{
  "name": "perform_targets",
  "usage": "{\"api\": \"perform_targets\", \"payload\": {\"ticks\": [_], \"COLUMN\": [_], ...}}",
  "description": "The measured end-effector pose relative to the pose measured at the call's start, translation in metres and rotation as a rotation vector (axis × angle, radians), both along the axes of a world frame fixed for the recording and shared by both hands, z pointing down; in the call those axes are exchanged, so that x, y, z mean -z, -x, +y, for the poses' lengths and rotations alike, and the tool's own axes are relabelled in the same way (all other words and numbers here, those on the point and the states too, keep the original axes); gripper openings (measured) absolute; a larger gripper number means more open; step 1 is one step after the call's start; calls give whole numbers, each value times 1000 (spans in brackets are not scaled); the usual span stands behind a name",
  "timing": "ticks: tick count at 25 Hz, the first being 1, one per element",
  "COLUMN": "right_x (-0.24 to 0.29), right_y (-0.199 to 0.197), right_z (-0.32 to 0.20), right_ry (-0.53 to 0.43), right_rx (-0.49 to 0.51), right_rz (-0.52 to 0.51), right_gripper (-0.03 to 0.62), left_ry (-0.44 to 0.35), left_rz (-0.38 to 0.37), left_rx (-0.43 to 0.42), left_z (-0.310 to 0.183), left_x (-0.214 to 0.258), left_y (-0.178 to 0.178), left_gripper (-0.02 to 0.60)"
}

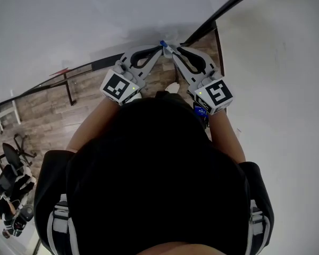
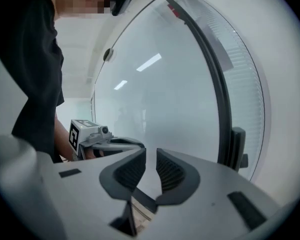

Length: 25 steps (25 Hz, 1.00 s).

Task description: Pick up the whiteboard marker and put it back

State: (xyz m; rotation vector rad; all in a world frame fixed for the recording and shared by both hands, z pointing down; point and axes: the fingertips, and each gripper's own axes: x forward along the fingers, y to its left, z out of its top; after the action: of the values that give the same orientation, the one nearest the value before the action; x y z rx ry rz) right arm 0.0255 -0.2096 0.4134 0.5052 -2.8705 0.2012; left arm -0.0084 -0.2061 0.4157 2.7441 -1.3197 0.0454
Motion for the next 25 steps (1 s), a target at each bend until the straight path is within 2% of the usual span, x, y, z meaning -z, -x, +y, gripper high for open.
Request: {"api": "perform_targets", "payload": {"ticks": [3,7,11,20,25], "right_x": [19,23,21,20,4], "right_y": [-2,-10,-14,-12,-17], "right_z": [4,1,3,6,-3], "right_ry": [-70,-111,-111,-120,-119], "right_rx": [-37,-108,-141,-155,-151], "right_rz": [-32,-38,-67,-55,-75], "right_gripper": [51,33,2,0,0], "left_ry": [-6,-17,-26,-28,-17], "left_rz": [8,9,19,17,-4], "left_rx": [-19,-38,-43,-60,-56], "left_z": [2,5,7,11,2], "left_x": [6,13,19,22,3], "left_y": [-4,-7,-7,-5,-7], "left_gripper": [5,5,5,5,5]}}
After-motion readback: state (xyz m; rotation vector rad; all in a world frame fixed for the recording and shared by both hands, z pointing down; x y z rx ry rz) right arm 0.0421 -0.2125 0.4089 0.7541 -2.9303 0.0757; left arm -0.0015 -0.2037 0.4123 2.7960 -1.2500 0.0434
